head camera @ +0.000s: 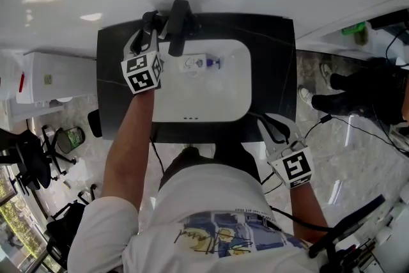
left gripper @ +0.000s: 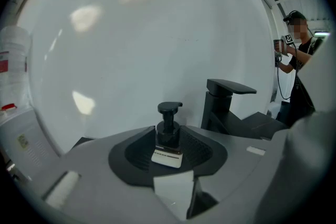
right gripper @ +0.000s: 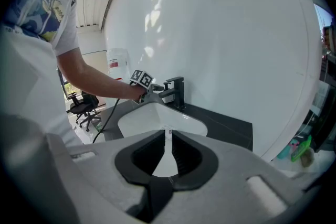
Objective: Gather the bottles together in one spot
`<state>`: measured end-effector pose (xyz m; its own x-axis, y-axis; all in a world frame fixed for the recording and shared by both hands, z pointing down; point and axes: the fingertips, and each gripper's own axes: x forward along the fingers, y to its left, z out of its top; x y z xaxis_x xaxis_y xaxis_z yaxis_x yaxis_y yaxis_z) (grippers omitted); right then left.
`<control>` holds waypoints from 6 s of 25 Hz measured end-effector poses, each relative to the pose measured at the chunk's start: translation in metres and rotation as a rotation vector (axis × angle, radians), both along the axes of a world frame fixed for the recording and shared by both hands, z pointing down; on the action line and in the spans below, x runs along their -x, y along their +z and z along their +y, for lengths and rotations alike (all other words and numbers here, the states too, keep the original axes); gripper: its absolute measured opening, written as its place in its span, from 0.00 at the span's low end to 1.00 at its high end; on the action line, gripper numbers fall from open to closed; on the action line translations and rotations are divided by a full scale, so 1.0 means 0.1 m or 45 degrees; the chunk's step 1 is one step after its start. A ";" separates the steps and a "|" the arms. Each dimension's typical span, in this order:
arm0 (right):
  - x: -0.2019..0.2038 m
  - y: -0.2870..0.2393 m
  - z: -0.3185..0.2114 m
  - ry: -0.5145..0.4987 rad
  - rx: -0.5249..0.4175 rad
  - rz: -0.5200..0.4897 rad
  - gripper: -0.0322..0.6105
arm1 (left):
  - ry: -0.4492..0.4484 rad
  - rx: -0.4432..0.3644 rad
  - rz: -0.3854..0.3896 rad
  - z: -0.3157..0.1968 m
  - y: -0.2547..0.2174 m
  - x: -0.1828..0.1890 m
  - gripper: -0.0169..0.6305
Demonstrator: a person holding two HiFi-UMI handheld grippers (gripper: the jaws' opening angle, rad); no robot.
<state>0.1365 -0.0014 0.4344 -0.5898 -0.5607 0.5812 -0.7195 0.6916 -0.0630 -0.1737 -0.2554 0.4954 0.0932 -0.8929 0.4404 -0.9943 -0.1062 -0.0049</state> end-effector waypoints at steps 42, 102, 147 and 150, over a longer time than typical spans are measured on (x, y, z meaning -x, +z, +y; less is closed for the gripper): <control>-0.45 0.28 0.14 0.230 0.123 0.038 0.12 | 1.311 0.621 -0.997 0.93 2.47 -2.05 0.24; 0.65 0.09 0.16 -0.065 0.009 -0.002 0.12 | 0.060 -0.146 0.116 0.31 -0.50 0.47 0.14; 0.87 0.05 -0.16 -0.155 -0.009 0.006 0.11 | -0.024 -0.125 0.025 0.48 -0.46 0.90 0.20; 1.01 0.02 -0.01 -0.157 -0.013 0.016 0.11 | 0.001 -0.078 0.036 0.77 -0.46 0.95 0.17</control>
